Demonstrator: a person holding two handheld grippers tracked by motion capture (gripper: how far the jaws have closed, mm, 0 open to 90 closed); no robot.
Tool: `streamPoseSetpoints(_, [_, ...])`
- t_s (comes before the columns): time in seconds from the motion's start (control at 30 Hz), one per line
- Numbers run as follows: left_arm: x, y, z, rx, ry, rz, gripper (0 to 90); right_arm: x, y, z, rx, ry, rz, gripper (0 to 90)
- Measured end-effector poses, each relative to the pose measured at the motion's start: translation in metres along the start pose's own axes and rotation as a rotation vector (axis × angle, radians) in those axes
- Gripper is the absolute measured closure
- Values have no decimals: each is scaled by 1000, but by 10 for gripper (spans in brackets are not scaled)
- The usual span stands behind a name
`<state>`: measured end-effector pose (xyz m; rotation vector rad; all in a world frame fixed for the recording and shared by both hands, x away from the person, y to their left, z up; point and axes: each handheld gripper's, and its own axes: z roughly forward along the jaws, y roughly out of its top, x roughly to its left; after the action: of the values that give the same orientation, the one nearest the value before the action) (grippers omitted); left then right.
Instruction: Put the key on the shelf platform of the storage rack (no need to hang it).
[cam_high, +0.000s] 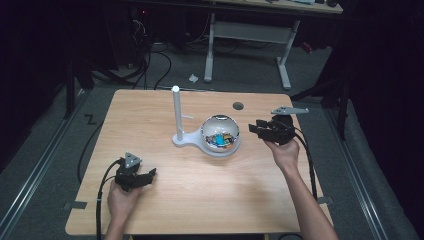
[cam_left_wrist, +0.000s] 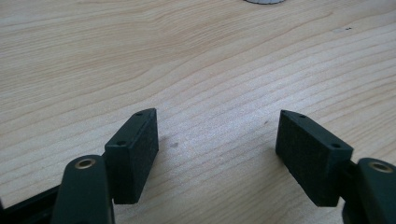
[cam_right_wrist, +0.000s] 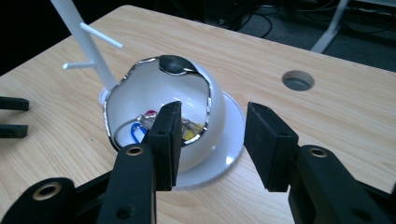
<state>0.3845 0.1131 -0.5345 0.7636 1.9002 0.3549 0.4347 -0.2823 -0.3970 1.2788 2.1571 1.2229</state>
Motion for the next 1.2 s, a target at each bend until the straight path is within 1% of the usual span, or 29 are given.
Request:
streamPoseSetpoints(0.03, [0,0,0,-1,2,-2,302,-2,-2,-4,-14,-6,-1,571])
streamPoseSetpoints(0.07, [0,0,0,-2,0,1,303,-3,-3,-7,-24,-6,9,573])
streamPoseSetpoints(0.13, [0,0,0,-2,0,3,303,-6,-7,-12,-35,-6,30,576])
streamPoseSetpoints(0.17, [0,0,0,-2,0,3,303,-9,-10,-15,-33,-12,31,576])
streamPoseSetpoints(0.23, [0,0,0,-3,0,5,303,-9,-13,-19,-31,-21,32,574])
streamPoseSetpoints(0.33, [0,0,0,-2,0,5,303,-8,-18,-27,-30,-46,18,571])
streamPoseSetpoints(0.37, [0,0,0,-3,-1,7,303,-7,-20,-30,-39,-50,13,571])
streamPoseSetpoints(0.4, [0,0,0,-3,-1,8,303,-6,-22,-34,-49,-49,17,570])
streamPoseSetpoints(0.5, [0,0,0,-3,-2,9,302,-6,-29,-40,-45,-56,14,570])
streamPoseSetpoints(0.57, [0,0,0,-3,-2,10,302,-7,-34,-43,-51,-55,24,570])
streamPoseSetpoints(0.6, [0,0,0,-3,-2,10,302,-7,-37,-45,-44,-59,30,569])
streamPoseSetpoints(0.63, [1,0,0,-2,-2,12,302,-8,-40,-47,-48,-71,30,570])
streamPoseSetpoints(0.73, [1,0,0,-2,-3,13,301,-11,-50,-54,-58,-91,49,572])
streamPoseSetpoints(0.77, [0,0,0,-3,-1,10,301,-12,-53,-57,-72,-90,53,572])
streamPoseSetpoints(0.8, [0,0,0,-3,-2,11,301,-12,-55,-59,-73,-89,61,572])
streamPoseSetpoints(0.9, [1,0,0,-3,-2,12,301,-13,-63,-64,-79,-99,65,572])
streamPoseSetpoints(1.07, [1,0,0,-3,-2,11,301,-11,-75,-64,-84,-103,73,571])
streamPoseSetpoints(1.2, [0,0,0,-4,-2,11,302,-9,-88,-58,-83,-93,91,567])
